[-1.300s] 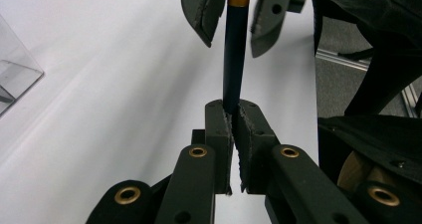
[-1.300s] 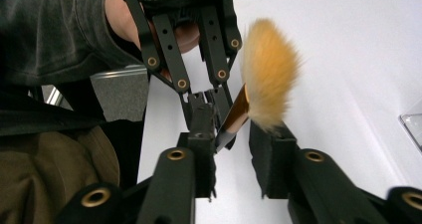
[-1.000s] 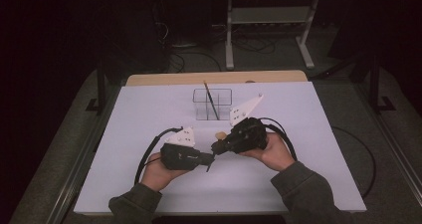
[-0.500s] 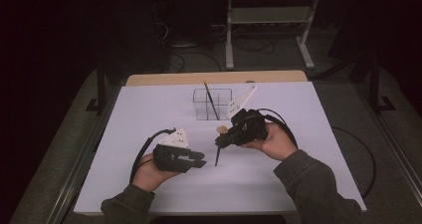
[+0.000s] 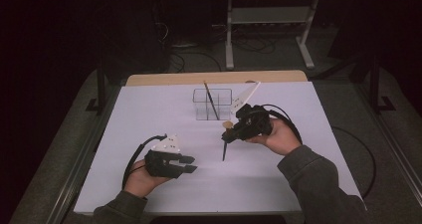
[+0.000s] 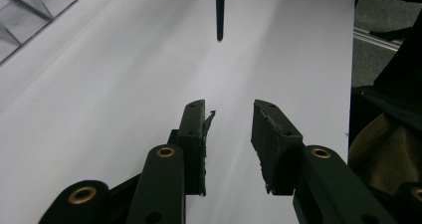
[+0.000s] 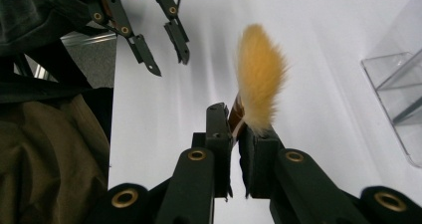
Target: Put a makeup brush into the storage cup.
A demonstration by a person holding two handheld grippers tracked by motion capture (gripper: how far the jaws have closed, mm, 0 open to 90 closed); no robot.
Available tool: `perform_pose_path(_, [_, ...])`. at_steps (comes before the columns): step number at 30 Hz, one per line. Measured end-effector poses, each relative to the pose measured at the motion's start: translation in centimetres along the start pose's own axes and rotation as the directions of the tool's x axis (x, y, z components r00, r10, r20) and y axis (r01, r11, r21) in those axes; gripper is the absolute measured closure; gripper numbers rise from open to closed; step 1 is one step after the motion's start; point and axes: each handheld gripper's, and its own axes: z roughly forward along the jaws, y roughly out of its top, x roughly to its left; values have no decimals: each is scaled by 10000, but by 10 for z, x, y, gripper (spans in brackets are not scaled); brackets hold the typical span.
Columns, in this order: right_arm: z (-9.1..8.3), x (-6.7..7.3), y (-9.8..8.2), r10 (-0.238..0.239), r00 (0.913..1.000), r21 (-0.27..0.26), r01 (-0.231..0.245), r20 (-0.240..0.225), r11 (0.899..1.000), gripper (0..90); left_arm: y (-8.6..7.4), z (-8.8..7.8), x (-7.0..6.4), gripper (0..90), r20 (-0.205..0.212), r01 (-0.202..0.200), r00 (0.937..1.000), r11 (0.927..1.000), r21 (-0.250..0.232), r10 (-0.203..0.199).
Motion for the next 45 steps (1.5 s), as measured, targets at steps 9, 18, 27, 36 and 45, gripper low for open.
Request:
perform_pose_path(9, [-9,-4,-2,145,9994,22,-145,319,9999,825,-12,-10,-1,631,-373,99,9993,9999,127,-94])
perform_pose_path(18, [-18,-5,-5,286,9978,-61,-283,590,9996,825,-19,-18,-3,596,-529,344,9980,9994,-6,-344])
perform_pose_path(27, [-25,-9,-6,381,9963,-153,-370,766,9992,825,-25,-21,-3,538,-744,532,9958,9986,-9,-531])
perform_pose_path(36, [-35,-17,-4,662,9931,-159,-650,970,9978,825,-30,-21,-1,493,-872,811,9930,9967,97,-800])
perform_pose_path(45, [-41,-22,0,814,9911,-321,-785,1051,9964,825,-33,-26,1,476,-940,885,9917,9961,-22,-883])
